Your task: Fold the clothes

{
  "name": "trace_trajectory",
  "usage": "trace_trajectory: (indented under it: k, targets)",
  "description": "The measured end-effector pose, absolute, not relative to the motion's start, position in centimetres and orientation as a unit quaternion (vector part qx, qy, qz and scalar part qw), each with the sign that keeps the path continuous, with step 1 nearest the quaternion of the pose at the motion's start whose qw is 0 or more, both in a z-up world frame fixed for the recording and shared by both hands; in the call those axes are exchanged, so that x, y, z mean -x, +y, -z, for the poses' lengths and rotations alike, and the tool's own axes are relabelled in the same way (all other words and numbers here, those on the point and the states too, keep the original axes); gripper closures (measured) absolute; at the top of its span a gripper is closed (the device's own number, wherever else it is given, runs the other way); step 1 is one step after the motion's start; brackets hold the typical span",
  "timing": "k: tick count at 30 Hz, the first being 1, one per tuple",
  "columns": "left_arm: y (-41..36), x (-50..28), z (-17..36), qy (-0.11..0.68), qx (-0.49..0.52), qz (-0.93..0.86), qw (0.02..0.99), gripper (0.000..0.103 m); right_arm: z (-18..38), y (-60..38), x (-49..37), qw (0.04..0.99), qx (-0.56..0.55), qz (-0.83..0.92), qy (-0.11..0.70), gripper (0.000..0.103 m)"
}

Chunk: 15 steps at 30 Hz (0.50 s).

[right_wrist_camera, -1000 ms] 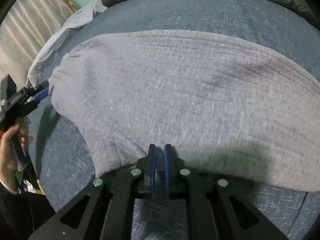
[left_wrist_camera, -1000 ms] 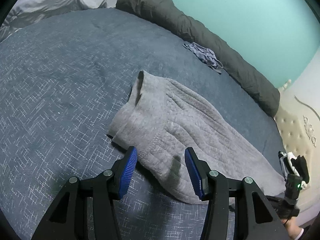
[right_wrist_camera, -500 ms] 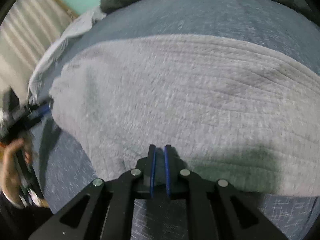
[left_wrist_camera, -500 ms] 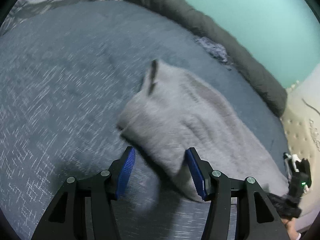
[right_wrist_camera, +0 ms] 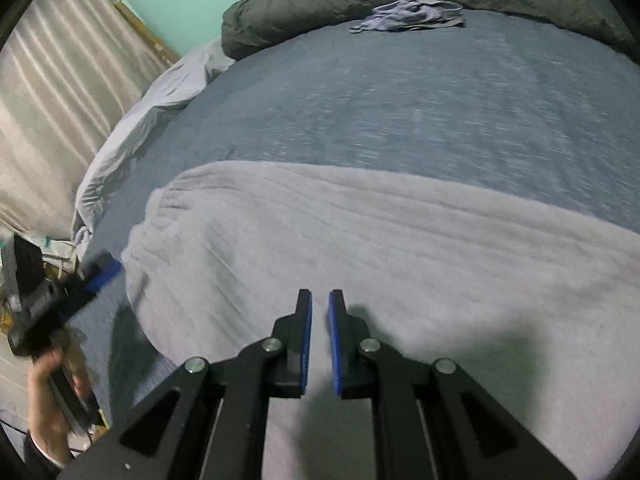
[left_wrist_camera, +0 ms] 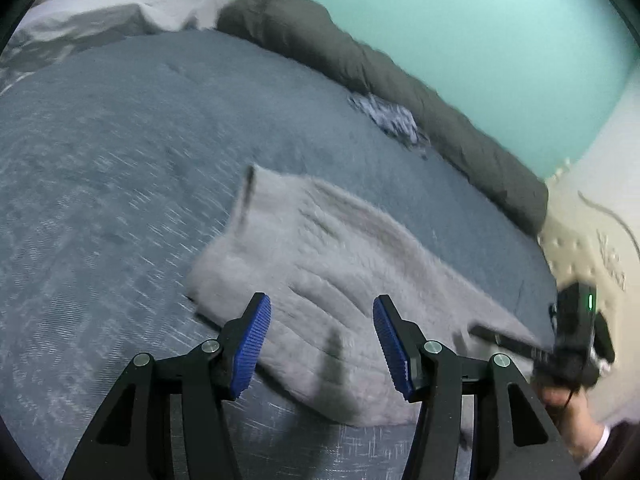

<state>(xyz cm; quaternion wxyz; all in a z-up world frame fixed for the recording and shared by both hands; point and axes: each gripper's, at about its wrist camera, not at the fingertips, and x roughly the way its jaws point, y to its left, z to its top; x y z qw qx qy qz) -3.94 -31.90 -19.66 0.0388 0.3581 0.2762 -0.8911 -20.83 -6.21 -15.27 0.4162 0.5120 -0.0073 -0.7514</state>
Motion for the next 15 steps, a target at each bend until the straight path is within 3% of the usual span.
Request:
trace_trajectory:
  k: [8,15]
  targets:
    - [-32.0,4.8,21.8,0.279,-0.394,0.875,0.042,0.046,17.6,-12.4,21.1,0.427,-0.519,0.735,0.085,0.095]
    - [-32.0,4.7,22.6,0.288,-0.395,0.872,0.038,0.046,17.8,-10.6,24.2,0.360,-0.530,0.766,0.050,0.098]
